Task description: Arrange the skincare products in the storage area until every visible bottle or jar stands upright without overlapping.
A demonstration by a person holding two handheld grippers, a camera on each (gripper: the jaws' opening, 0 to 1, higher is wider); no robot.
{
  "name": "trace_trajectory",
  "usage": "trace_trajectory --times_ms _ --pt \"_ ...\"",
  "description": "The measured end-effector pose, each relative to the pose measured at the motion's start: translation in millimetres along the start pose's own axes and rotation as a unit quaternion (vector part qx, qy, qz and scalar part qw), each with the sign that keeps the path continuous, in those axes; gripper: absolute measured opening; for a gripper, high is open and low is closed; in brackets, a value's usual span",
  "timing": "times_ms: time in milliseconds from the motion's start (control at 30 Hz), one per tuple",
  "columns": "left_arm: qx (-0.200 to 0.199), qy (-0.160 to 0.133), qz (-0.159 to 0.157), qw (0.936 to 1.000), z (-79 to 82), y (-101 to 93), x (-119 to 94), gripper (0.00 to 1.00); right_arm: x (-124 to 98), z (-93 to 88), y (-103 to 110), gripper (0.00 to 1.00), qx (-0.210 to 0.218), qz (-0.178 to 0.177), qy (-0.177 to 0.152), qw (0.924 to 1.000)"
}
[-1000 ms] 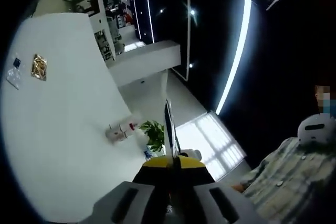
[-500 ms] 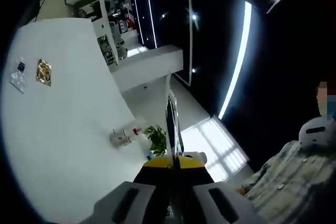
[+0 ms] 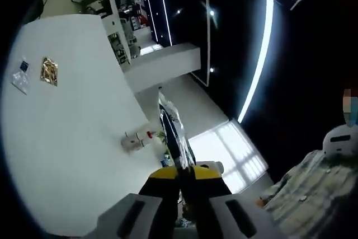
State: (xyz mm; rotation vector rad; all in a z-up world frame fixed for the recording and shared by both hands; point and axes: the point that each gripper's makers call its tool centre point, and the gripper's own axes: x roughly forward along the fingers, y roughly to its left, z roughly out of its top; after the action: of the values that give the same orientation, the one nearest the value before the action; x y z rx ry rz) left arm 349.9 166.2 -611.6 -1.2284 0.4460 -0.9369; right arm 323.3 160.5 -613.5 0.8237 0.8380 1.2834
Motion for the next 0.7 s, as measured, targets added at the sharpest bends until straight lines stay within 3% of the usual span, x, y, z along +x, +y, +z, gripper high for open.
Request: trace_trajectory --times_ms 67,167,333,400,500,700 --pt "-0.006 -0.002 -0.011 0.9999 0.2 -4.8 -1 0.05 -2 0.9 3 0.0 0.003 0.008 -0.006 0.9999" --pt "-0.003 -0.003 -0.04 0.9992 0.1 -16.4 0 0.04 -10 10.6 9 0.0 0.029 0.032 -0.052 0.9977" --pt "0.027 0.02 -0.038 0.9987 -10.7 -20.3 2 0.02 -16 1.4 10 0.0 0.024 0.023 -0.051 0.9981" --pt "0.046 0.011 -0.036 0.9983 -7.5 -20.3 0 0.02 -14 3.2 9 0.0 0.033 0.019 -0.056 0.9977" --pt "0.045 -0.002 -0.038 0.9983 0.5 -18.2 -2 0.02 -7 24.7 7 0.02 0.028 0.021 -0.112 0.9931" --pt "0.035 0.004 -0.025 0.9991 0.8 -12.3 -3 0.02 -1 27.7 0 0.01 0.036 0.013 -0.094 0.9948"
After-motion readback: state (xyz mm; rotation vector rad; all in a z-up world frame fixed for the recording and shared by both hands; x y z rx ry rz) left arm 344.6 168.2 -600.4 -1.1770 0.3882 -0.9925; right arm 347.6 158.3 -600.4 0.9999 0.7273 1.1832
